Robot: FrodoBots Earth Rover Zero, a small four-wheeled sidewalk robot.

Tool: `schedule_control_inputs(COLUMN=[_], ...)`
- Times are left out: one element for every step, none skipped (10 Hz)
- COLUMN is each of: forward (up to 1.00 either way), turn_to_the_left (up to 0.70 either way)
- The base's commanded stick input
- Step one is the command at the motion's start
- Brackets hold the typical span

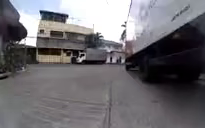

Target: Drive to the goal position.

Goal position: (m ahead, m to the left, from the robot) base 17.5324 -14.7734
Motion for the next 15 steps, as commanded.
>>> schedule_control_inputs(forward=[1.00,1.00,1.00,1.00,1.00,1.00,1.00,1.00,1.00,1.00,1.00,1.00,1.00,1.00,1.00], turn_to_the_left=[0.00,0.00,0.00,0.00,0.00,0.00,0.00,0.00,0.00,0.00,0.00,0.00,0.00,0.00,-0.09])
